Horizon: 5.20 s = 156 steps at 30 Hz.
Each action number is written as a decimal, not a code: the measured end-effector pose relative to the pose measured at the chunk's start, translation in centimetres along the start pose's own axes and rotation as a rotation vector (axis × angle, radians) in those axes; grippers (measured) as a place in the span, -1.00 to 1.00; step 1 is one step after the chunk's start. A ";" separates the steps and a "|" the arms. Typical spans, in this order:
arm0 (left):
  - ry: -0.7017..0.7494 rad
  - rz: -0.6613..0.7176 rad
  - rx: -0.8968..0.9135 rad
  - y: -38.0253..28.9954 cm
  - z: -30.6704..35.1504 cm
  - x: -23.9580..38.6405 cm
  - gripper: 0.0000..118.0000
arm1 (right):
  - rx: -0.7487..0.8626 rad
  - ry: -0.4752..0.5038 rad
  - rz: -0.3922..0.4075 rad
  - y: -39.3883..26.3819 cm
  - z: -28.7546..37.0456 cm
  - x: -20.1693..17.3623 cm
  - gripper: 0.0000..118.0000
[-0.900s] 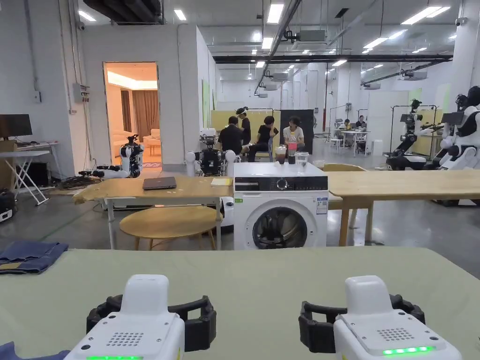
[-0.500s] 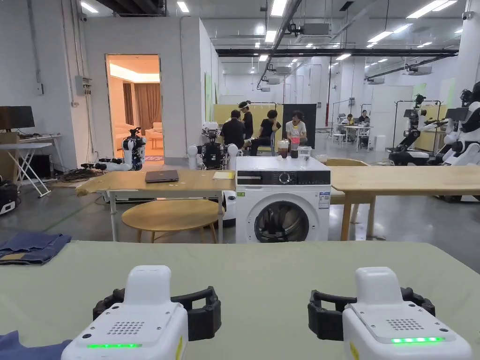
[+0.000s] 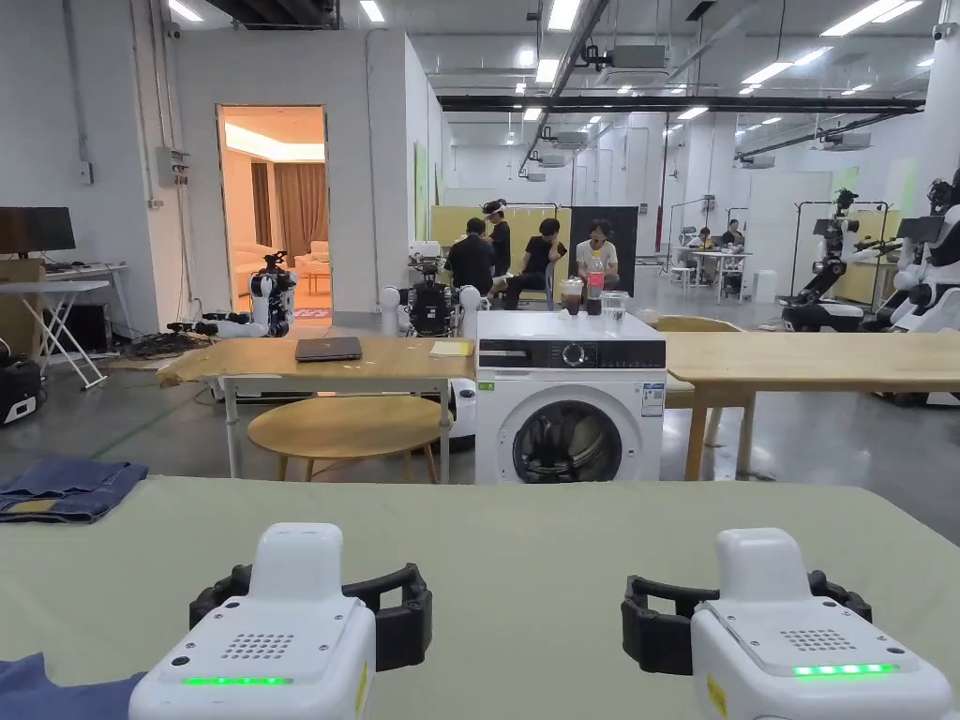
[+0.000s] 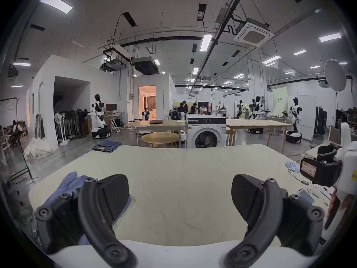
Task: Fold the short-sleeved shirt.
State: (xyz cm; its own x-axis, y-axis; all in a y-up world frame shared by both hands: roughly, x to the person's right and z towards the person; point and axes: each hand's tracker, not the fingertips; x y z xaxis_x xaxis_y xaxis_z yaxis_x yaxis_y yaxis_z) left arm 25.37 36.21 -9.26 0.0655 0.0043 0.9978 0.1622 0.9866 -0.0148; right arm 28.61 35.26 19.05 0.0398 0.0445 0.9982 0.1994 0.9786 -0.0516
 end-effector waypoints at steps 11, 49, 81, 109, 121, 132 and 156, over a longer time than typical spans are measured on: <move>-0.215 0.966 -0.109 -2.7 -1.6 -6.7 0.83 | 0.147 -0.038 0.680 -0.1 0.7 -4.5 1.00; 0.006 0.019 0.077 0.1 -1.0 0.2 0.85 | 0.150 -0.025 -0.031 1.2 0.0 0.3 1.00; 0.014 0.003 0.079 0.8 -0.6 0.3 0.58 | 0.117 -0.025 0.028 1.3 0.0 0.1 0.93; 0.443 0.091 0.002 0.0 6.3 -17.3 -1.00 | 0.086 0.345 0.019 1.2 -3.2 -15.9 -1.00; 0.722 0.094 -0.030 -1.2 15.3 -27.3 -1.00 | 0.062 0.629 0.026 0.4 -2.1 -28.6 -1.00; 0.648 0.133 -0.125 -3.5 10.7 -30.3 -1.00 | 0.016 0.649 0.059 -1.4 -4.0 -30.5 -1.00; 0.283 0.204 -0.817 -17.3 -15.8 -37.2 0.98 | -0.274 0.557 0.126 -13.8 -7.1 -26.1 -1.00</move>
State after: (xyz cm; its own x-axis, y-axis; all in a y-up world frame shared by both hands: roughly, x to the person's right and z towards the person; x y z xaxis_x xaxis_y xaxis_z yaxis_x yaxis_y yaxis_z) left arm 35.64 16.40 -47.08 0.3936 0.0202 0.9191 0.7657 0.5461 -0.3399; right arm 31.76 19.16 -6.46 0.5687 -0.0276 0.8221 0.4007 0.8821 -0.2475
